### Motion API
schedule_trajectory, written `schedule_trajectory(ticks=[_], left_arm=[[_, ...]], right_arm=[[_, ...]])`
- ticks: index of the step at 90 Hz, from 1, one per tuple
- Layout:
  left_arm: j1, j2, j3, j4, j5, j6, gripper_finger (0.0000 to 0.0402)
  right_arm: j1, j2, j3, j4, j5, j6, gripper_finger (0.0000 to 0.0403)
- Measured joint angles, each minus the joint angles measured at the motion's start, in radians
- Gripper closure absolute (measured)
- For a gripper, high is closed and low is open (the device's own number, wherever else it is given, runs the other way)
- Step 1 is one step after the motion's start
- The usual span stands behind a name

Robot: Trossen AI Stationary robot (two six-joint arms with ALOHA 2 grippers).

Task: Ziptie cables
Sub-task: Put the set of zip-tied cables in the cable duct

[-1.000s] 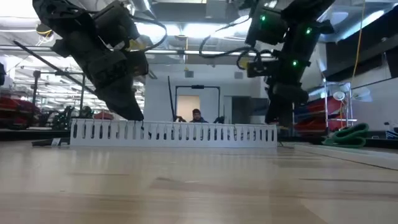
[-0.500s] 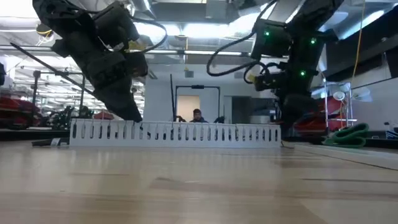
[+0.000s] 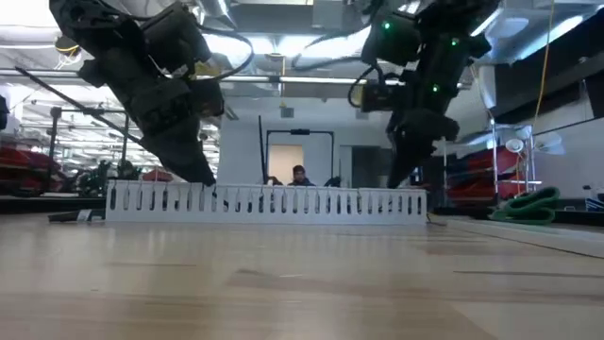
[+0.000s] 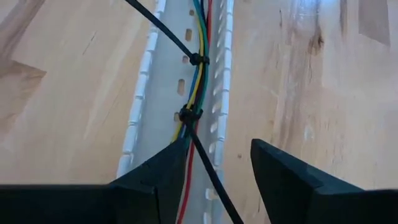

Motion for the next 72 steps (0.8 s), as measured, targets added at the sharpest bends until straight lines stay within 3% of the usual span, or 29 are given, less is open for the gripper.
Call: schedule_trajectory(ticks=[16,49,60,72], left_arm=[[0.000,0.000,0.000,-0.002,0.000,0.003,0.0227],[0.000,0.000,0.000,0.004,0.000,0.014,0.0227],[0.000,0.000,0.000,0.001,0.000,0.016,0.0227],[0.000,-0.001,0.000,0.007,0.000,0.016,0.0227]], right_arm=[[-0.001,0.020,0.000,-0.012,0.073,-0.003,0.0400],[-0.008,0.016,-0.060,0.010,0.041,-0.027,0.0400],[-0.007,-0.004,-0.002,-0.052,0.063,-0.026,0.0400],[-0.006,-0.111,0.097,-0.113,0.081,-0.010,0.0400]])
